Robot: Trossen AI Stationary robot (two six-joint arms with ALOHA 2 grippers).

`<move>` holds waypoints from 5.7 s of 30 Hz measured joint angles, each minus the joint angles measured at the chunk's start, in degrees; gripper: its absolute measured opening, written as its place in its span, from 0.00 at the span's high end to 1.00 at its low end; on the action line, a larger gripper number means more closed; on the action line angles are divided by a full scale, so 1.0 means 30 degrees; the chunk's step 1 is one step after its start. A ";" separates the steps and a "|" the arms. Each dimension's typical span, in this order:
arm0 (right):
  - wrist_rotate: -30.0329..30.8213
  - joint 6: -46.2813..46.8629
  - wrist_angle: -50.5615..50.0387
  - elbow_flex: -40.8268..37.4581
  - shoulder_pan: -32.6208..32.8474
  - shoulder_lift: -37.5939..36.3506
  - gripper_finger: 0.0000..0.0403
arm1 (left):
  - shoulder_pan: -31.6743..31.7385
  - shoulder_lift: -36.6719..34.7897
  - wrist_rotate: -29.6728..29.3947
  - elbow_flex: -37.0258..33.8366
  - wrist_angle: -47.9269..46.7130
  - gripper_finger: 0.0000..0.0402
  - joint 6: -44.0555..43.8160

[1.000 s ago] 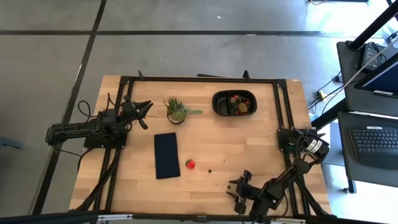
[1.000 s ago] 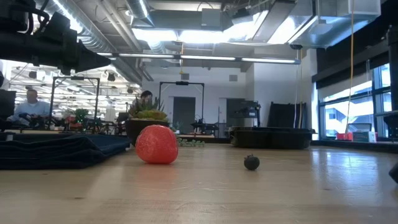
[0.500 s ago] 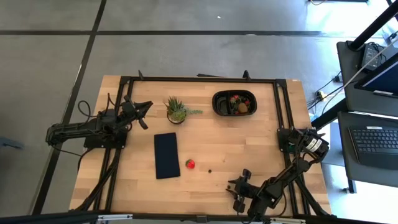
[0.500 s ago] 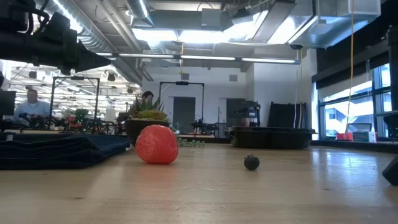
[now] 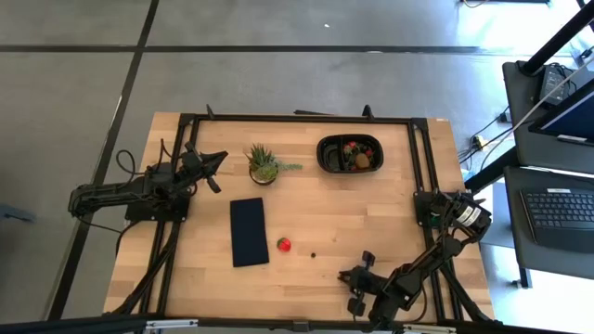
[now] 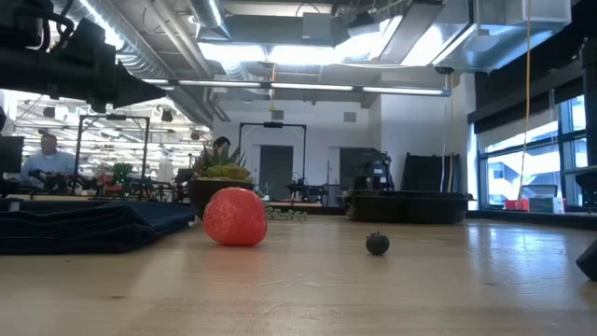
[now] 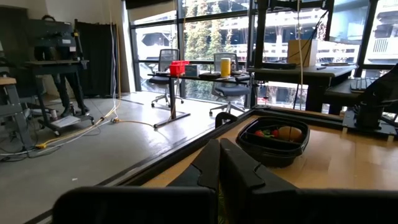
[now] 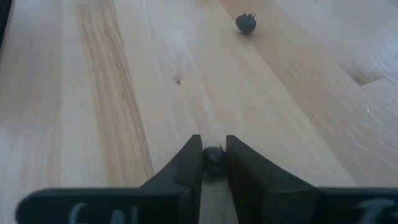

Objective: Pick and placing Produce into tupperware
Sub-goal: Put the bottom blueberry into the black container, then put the blueberry into the black container

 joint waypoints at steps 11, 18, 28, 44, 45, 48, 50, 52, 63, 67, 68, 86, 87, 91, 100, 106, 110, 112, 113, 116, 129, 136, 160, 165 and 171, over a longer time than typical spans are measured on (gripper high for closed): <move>-0.0216 0.0394 -0.1425 -0.0049 -0.1005 -0.1787 0.86 | -0.0005 -0.0004 0.0000 -0.0004 -0.0007 0.95 -0.0020; 0.0195 0.0387 -0.6244 -0.0022 -0.3716 -0.6319 0.86 | 0.0000 0.0000 0.0000 -0.0005 -0.0007 0.92 -0.0036; -0.4401 -0.1405 -1.1260 0.0000 -1.1742 -1.3760 0.86 | -0.0005 -0.0002 0.0007 -0.0005 -0.0009 0.87 -0.0051; -0.8378 -0.9113 -1.1351 0.0015 -2.3992 -1.3137 0.86 | 0.0000 0.0000 0.0007 0.0000 -0.0008 0.82 -0.0051; -0.8427 -0.9191 -1.1344 0.0015 -2.4414 -1.2703 0.86 | 0.0000 0.0000 0.0007 -0.0001 -0.0012 0.82 -0.0051; -0.9238 -0.9667 -1.1196 0.0015 -2.5514 -1.1205 0.86 | 0.0000 0.0000 0.0007 0.0000 -0.0011 0.82 -0.0051; -0.9367 -1.0214 -1.0942 0.0015 -2.5938 -1.0168 0.85 | 0.0000 0.0000 0.0007 -0.0005 -0.0009 0.81 -0.0051; -0.9375 -1.0481 -1.0565 0.0015 -2.6267 -0.9225 0.85 | 0.0000 0.0000 0.0007 -0.0007 -0.0015 0.82 -0.0051; -1.0010 -1.1666 -0.8115 0.0015 -2.7226 -0.6490 0.84 | -0.0005 0.0000 0.0007 -0.0005 -0.0015 0.87 -0.0051; -1.0010 -1.2162 -0.8168 0.0015 -2.7232 -0.6355 0.84 | 0.0000 0.0000 0.0007 -0.0004 -0.0013 0.90 -0.0029; -1.0010 -1.2183 -0.8117 0.0015 -2.7226 -0.6360 0.84 | 0.0000 0.0000 0.0007 0.0000 -0.0015 0.90 -0.0024; -0.9359 -1.1711 -0.8196 0.0016 -2.7368 -0.6375 0.61 | -0.0007 0.0000 0.0007 0.0000 -0.0015 0.97 -0.0007; -0.9362 -1.1856 -0.8196 0.0022 -2.7372 -0.6375 0.60 | -0.0006 0.0000 0.0007 0.0000 -0.0015 0.98 -0.0007; -1.0094 -1.2284 -0.8122 0.0020 -2.7372 -0.6375 0.54 | -0.0004 0.0000 0.0007 0.0000 -0.0015 0.99 -0.0005; -1.0684 -1.1802 -0.8674 0.0707 -2.7372 -0.7002 0.30 | 0.0000 0.0000 0.0007 0.0000 -0.0015 0.98 0.0000; -1.0651 -1.1288 -1.1334 0.2809 -2.7003 -0.8912 0.26 | 0.0000 0.0000 0.0007 -0.0005 -0.0015 0.94 0.0000; -1.0646 -1.0936 -1.2209 0.4066 -2.5945 -1.0649 0.26 | -0.0006 0.0000 0.0007 -0.0003 -0.0015 0.92 0.0004; -1.0652 -1.0661 -1.2230 0.4333 -2.4991 -1.1560 0.26 | -0.0007 0.0000 0.0007 -0.0007 -0.0015 0.91 0.0007; -1.0660 -1.0661 -1.2152 0.4379 -2.4400 -1.2052 0.26 | 0.0000 0.0000 0.0007 0.0000 -0.0015 0.90 0.0007; -1.0785 -1.0602 -1.2247 0.4379 -2.2132 -1.3181 0.26 | 0.0000 0.0000 0.0007 -0.0005 -0.0011 0.89 0.0007; -0.9537 -1.2179 -0.7141 0.4379 -1.2195 -1.1864 0.26 | 0.0000 0.0000 0.0007 0.0000 -0.0015 0.85 -0.0015; -0.6320 -1.4343 -0.3921 0.4371 -0.9062 -0.8481 0.26 | 0.0000 0.0000 0.0007 -0.0002 -0.0015 0.83 -0.0029; -0.4637 -0.9907 -0.2492 0.4364 -0.6681 -0.0848 0.26 | -0.0003 0.0000 0.0160 0.0000 -0.0036 0.89 -0.0073; -0.4634 -0.9518 -0.2521 0.4350 -0.6688 0.0055 0.26 | -0.0007 0.0000 0.0160 0.0000 -0.0036 0.91 -0.0073; -0.4632 -0.8957 -0.2533 0.4344 -0.6688 0.0492 0.26 | 0.0000 0.0000 0.0160 0.0000 -0.0036 0.93 -0.0073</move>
